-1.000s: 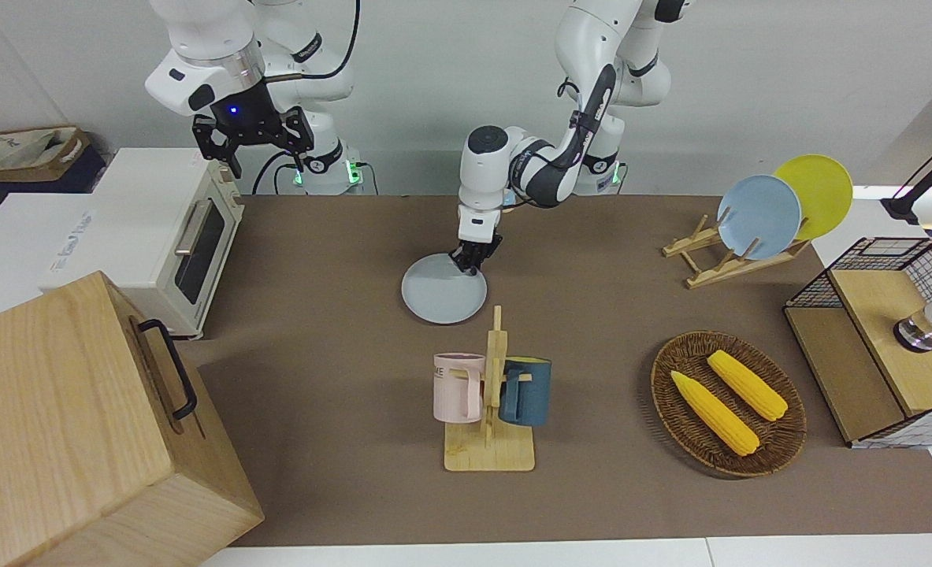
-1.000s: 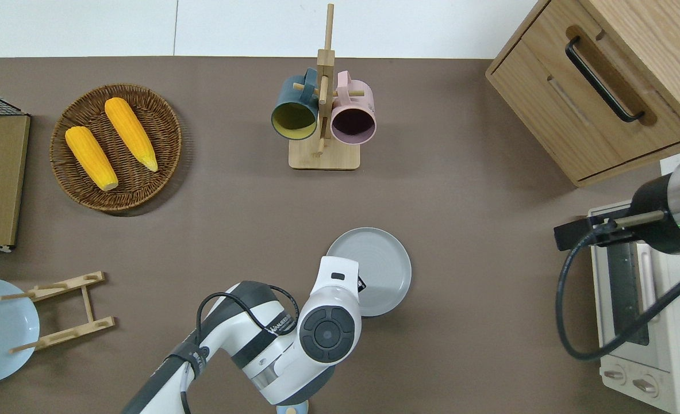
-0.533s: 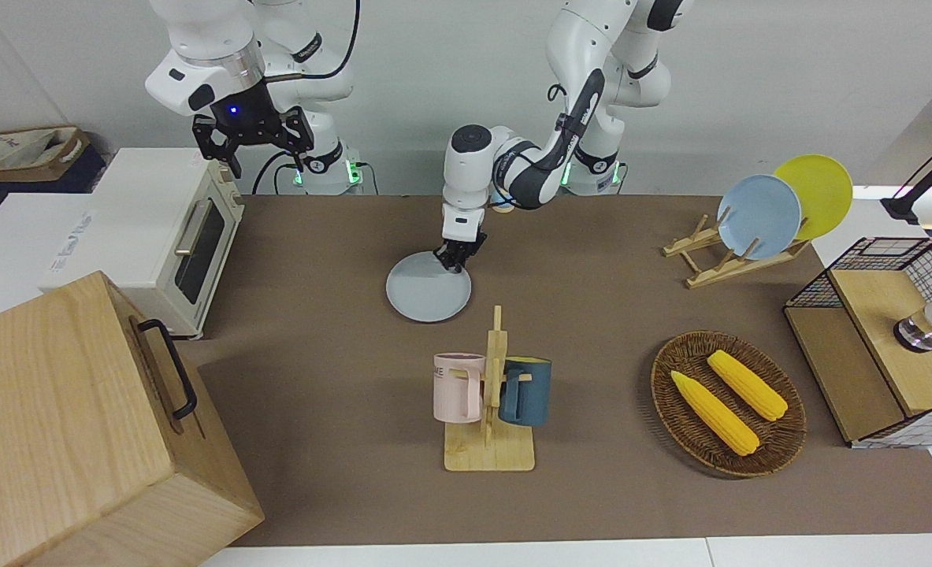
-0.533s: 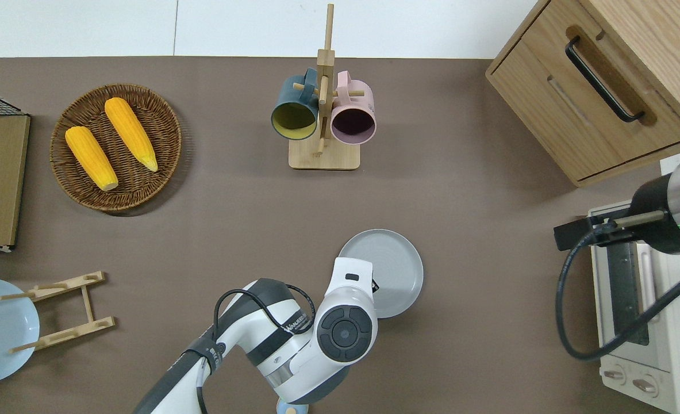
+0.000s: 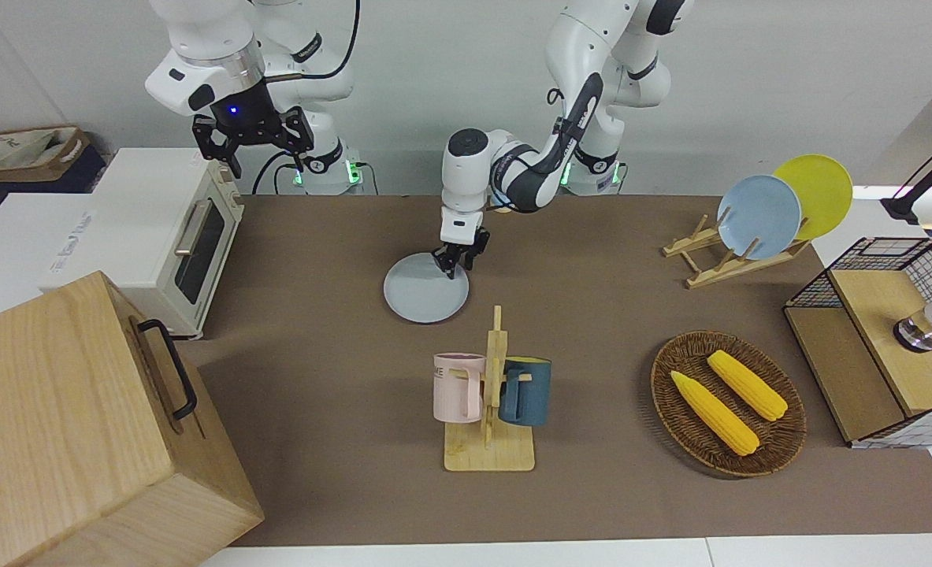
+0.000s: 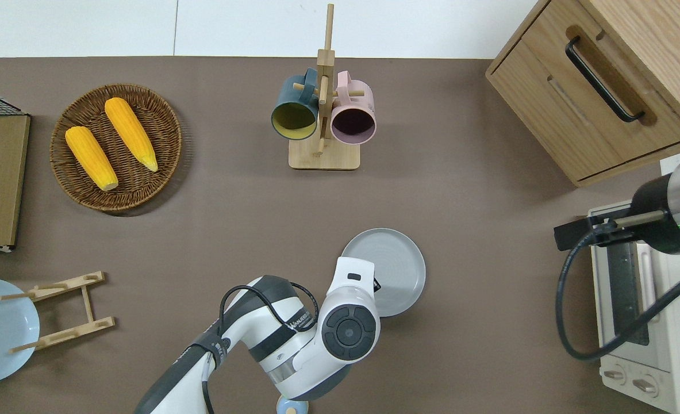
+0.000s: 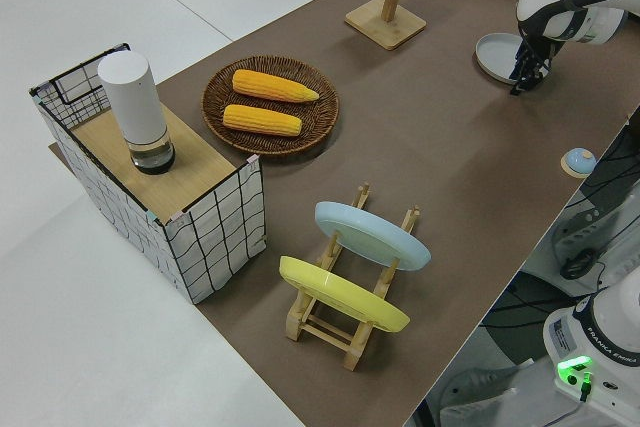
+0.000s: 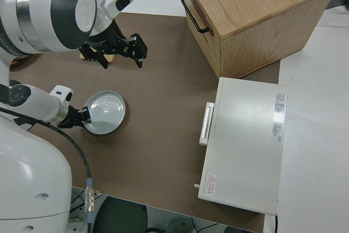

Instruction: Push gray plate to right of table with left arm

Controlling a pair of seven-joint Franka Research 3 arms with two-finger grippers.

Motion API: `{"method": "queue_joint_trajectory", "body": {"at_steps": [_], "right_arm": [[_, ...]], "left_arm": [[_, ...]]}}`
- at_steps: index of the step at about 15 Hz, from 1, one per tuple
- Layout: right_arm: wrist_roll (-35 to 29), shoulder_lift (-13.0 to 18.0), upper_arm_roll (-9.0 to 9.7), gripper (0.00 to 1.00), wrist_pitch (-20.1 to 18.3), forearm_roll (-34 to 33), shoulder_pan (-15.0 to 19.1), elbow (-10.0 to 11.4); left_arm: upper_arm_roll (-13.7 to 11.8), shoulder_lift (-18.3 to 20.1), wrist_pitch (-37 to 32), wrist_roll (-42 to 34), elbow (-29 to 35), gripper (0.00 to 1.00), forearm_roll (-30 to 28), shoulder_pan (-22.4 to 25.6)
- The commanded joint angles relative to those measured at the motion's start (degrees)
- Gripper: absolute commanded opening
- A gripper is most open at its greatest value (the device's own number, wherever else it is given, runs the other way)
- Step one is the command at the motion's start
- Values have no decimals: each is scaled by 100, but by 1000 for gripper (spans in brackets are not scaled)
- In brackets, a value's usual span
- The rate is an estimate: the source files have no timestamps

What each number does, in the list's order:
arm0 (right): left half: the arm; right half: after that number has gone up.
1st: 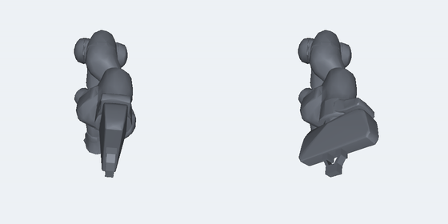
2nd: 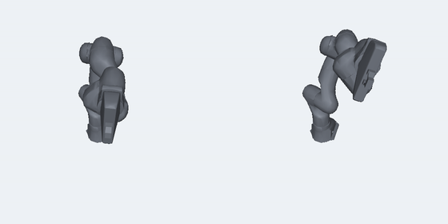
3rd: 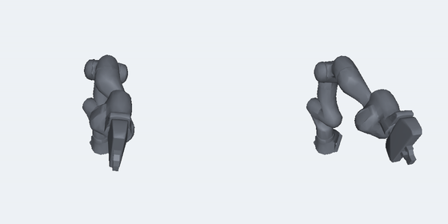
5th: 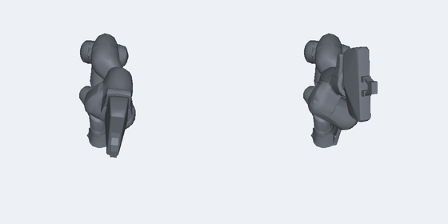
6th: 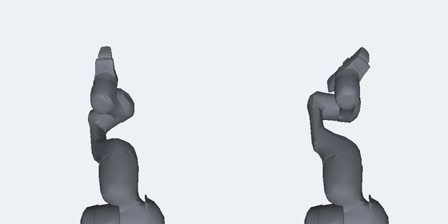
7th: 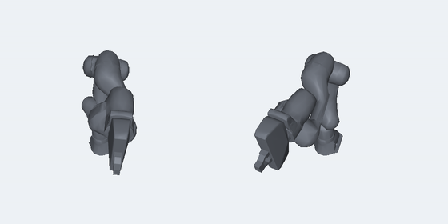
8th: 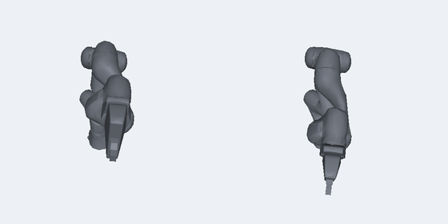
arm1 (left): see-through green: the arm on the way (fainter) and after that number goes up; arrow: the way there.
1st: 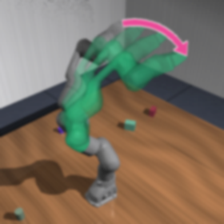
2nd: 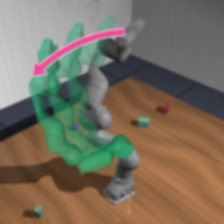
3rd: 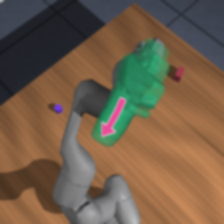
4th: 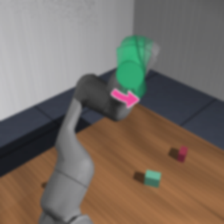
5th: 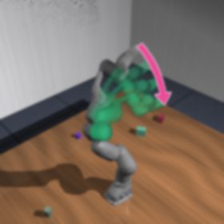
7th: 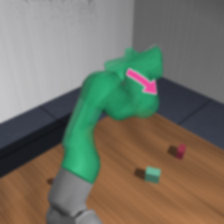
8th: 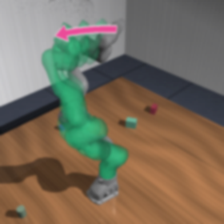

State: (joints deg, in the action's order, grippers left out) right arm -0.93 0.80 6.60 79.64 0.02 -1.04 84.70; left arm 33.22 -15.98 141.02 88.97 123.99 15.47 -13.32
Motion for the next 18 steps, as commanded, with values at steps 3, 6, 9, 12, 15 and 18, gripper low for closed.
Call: {"method": "queue_joint_trajectory", "body": {"at_steps": [3, 6, 9, 12, 15, 18], "right_arm": [[-74, 17, 87, 983, -89, 33, 113, -50], [-74, 17, 96, 983, -89, 33, 113, -50], [-74, 17, 96, 983, -89, 25, 113, -50], [-74, 17, 88, 983, -89, 25, 113, -50], [-74, 17, 96, 983, -89, 25, 113, -50], [-74, 17, 96, 983, -89, 33, 113, -50]], "left_arm": [[-70, -125, -250, 182, -270, 1000, 219, -101], [-70, -125, -434, 164, -393, 1000, 219, -92], [-70, -81, -575, 16, -419, 1000, 228, -48], [-96, 7, -1136, -467, -638, 1000, 202, 13], [-70, 86, -1664, -1143, -928, 1000, 97, 303], [-52, 121, -2322, -2013, -1437, 1000, -149, 584]]}}
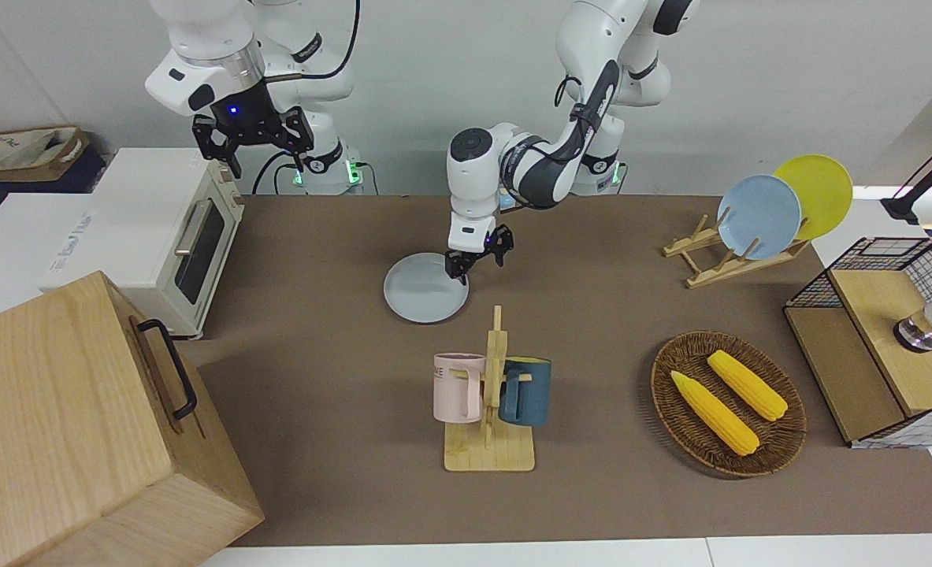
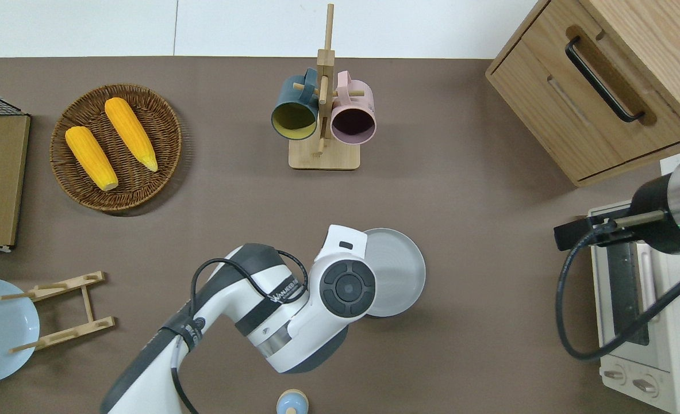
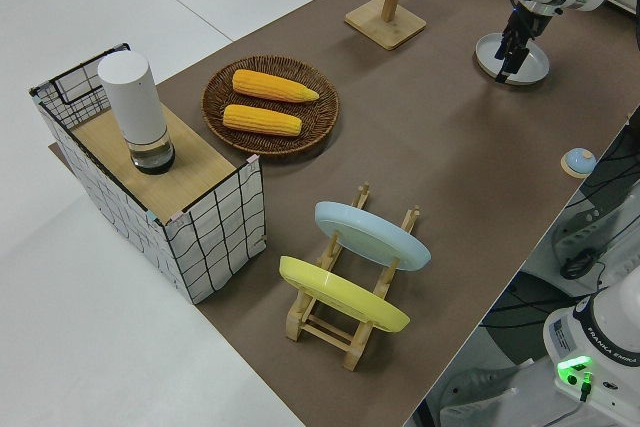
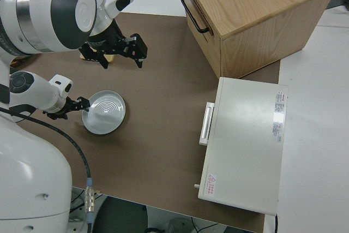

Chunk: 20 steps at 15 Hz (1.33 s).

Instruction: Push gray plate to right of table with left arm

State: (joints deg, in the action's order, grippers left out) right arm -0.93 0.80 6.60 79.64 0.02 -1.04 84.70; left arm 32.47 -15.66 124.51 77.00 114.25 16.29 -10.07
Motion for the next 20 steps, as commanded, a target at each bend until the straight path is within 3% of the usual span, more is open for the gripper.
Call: {"method": "queue_joint_trajectory", "body": {"at_steps": [1, 5, 12, 20], "right_arm": [[-74, 17, 87, 983, -89, 33, 113, -50], [-74, 17, 96, 983, -89, 33, 113, -50], [-74, 17, 87, 983, -89, 33, 113, -50], [-74, 17, 87, 983, -89, 33, 113, -50]], "left_arm": [[48, 98, -926, -1131, -579, 1000, -327, 417], [-30, 720, -1322, -2476, -597, 1000, -951, 875], [-74, 1547, -2202, -4147, -597, 1000, -1480, 1823], [-145, 1733, -3125, -5791, -1159, 1000, -1559, 2738]]}}
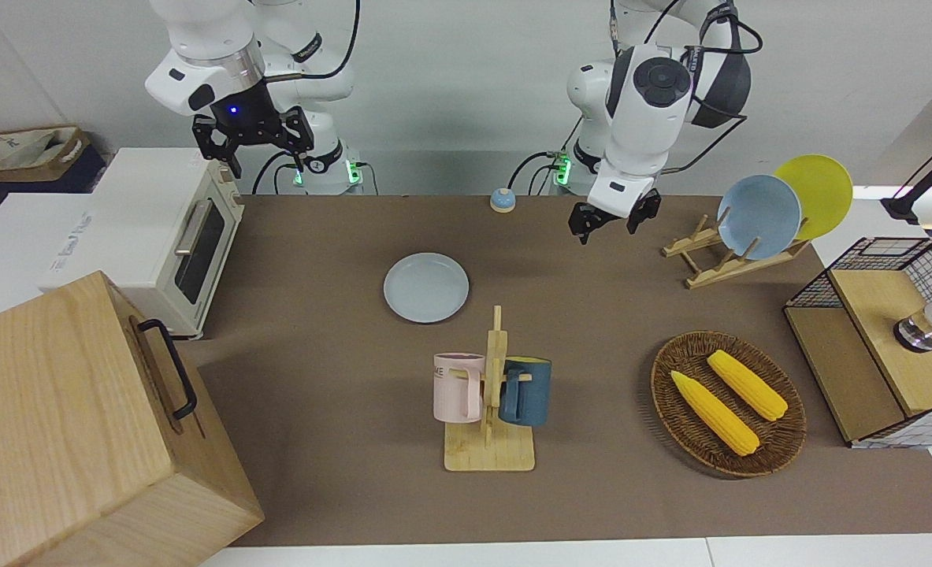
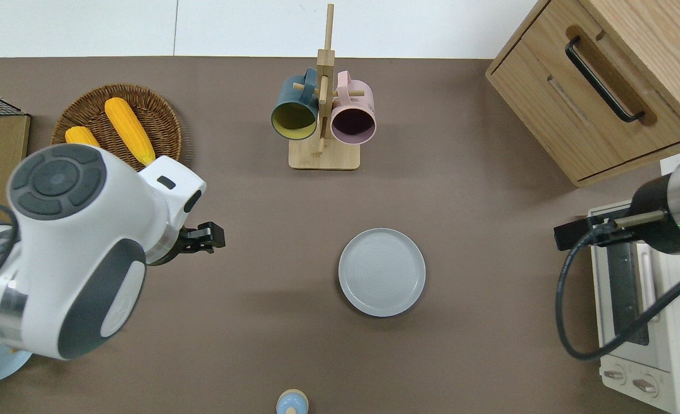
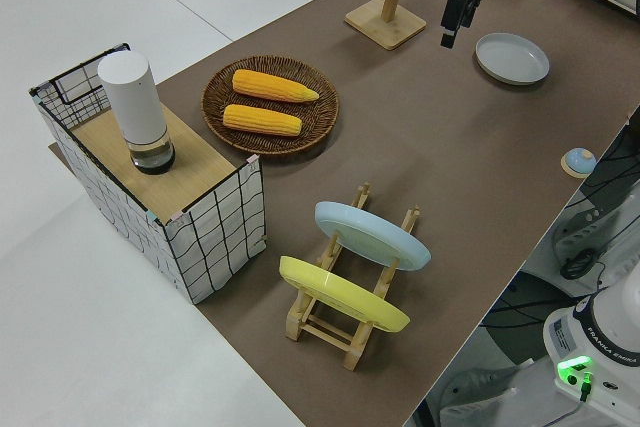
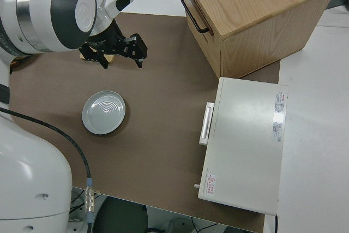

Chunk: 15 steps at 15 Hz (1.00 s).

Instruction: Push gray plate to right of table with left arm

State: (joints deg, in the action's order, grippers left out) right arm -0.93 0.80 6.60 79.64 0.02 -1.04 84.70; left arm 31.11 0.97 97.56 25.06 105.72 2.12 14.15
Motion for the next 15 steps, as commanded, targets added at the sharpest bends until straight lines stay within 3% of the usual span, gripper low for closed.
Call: {"method": "queue_joint_trajectory", "body": {"at_steps": [1, 3, 7, 15], "right_arm": [[-74, 17, 87, 983, -89, 25, 113, -50], [-74, 17, 96, 983, -89, 25, 113, -50], [-74, 17, 87, 983, -89, 33, 113, -50], [-74, 17, 96, 983, -89, 25, 113, -50]], "left_arm": [[-26, 79, -518, -712, -376, 1000, -142, 360], [-96, 70, -720, -1036, -666, 1000, -89, 387], [-535, 70, -773, -1897, -878, 1000, -89, 387], [-923, 70, -765, -2268, -1071, 1000, -115, 396]]}}
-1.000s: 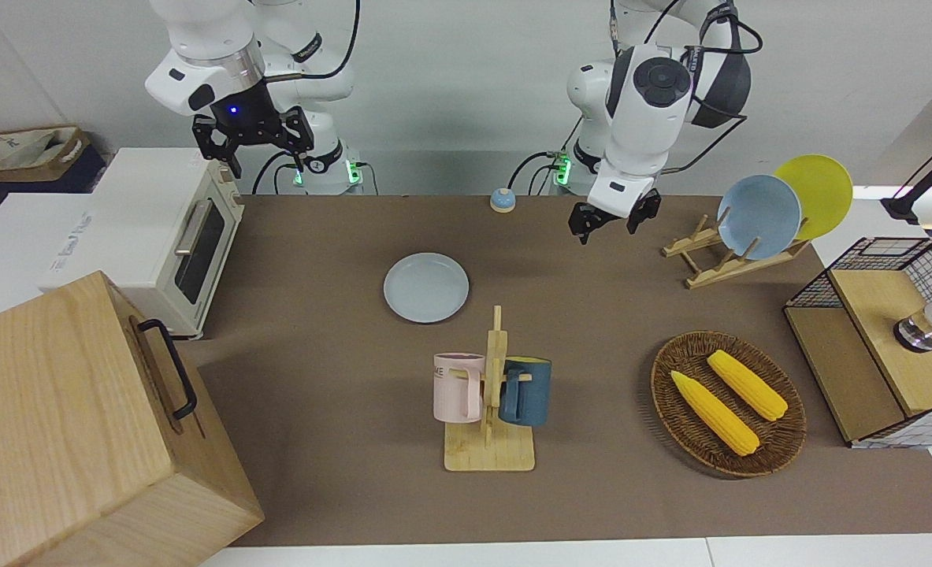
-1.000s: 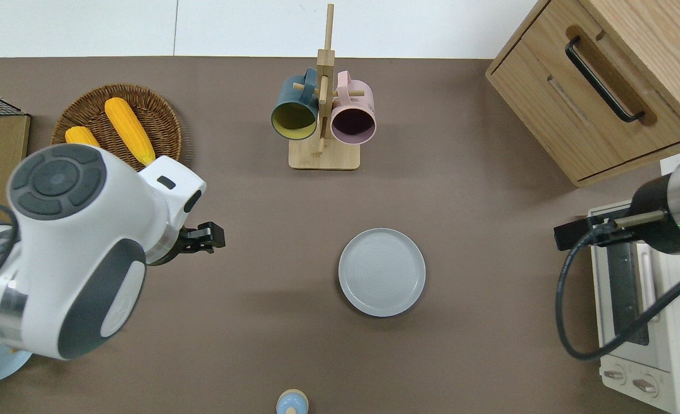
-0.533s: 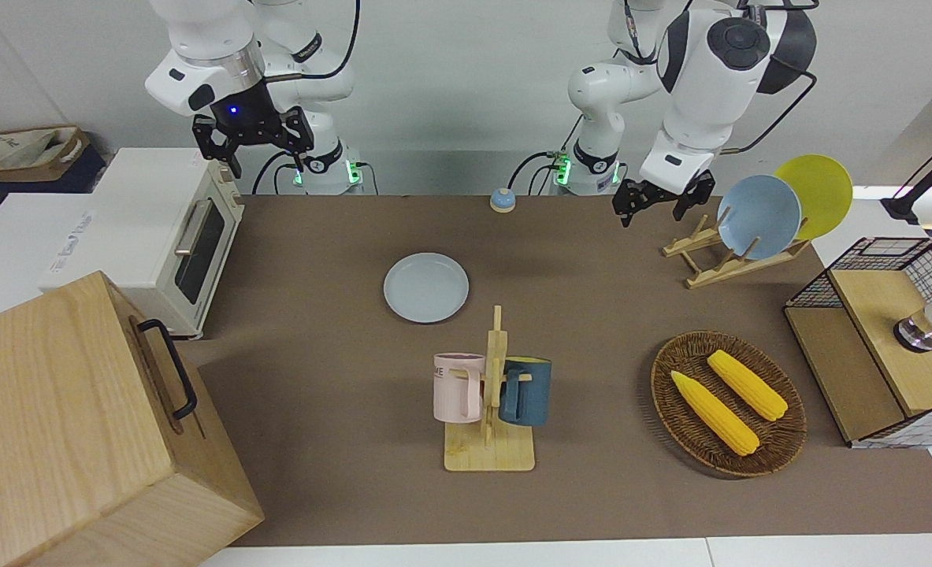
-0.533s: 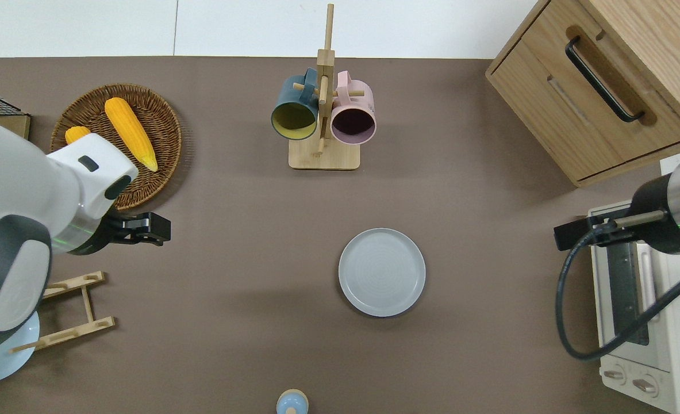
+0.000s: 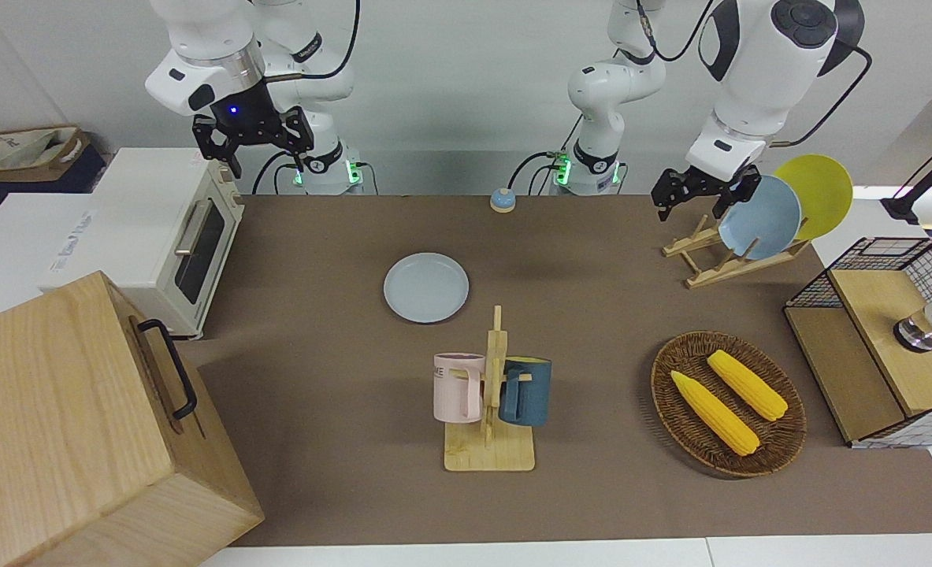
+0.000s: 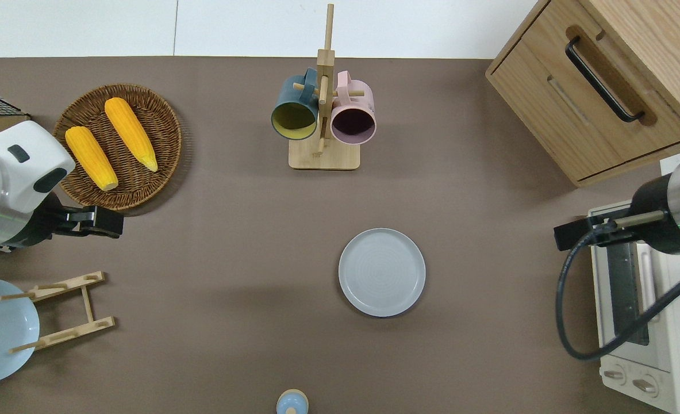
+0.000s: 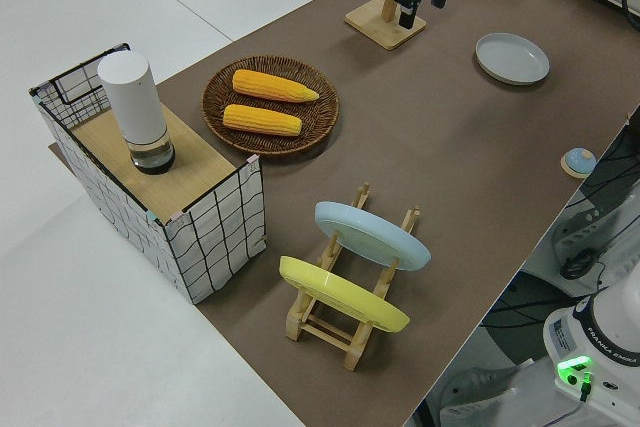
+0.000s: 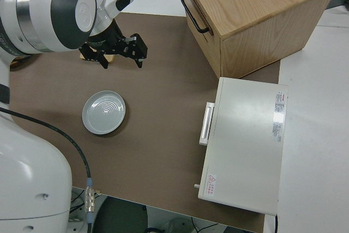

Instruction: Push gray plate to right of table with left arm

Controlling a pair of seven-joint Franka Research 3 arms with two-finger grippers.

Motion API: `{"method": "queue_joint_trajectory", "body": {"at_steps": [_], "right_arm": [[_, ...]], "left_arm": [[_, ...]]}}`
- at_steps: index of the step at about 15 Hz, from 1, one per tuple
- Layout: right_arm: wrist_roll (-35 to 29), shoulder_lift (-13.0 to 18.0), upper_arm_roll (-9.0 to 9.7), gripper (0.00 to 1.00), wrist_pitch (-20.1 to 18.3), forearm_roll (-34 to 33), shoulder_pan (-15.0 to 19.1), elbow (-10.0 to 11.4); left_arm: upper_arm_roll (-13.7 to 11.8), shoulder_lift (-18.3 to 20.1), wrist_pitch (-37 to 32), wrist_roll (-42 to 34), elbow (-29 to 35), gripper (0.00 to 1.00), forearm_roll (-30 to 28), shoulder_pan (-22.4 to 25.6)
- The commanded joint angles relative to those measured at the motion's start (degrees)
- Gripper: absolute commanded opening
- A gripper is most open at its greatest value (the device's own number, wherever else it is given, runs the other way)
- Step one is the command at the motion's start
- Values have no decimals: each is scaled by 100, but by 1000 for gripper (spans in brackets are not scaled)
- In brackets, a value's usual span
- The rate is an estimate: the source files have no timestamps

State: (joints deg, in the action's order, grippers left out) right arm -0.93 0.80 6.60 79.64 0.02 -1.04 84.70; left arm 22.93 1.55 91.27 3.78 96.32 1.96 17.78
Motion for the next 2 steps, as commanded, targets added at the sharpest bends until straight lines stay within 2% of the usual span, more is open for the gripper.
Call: {"method": "queue_joint_trajectory", "body": {"at_steps": [1, 2], "right_arm": [[-74, 17, 96, 983, -89, 33, 113, -50], [-74, 17, 96, 983, -89, 25, 113, -50]], "left_arm": [[-105, 12, -136, -140, -131, 1000, -99, 33], [-105, 12, -136, -140, -131, 1000, -90, 33]]}}
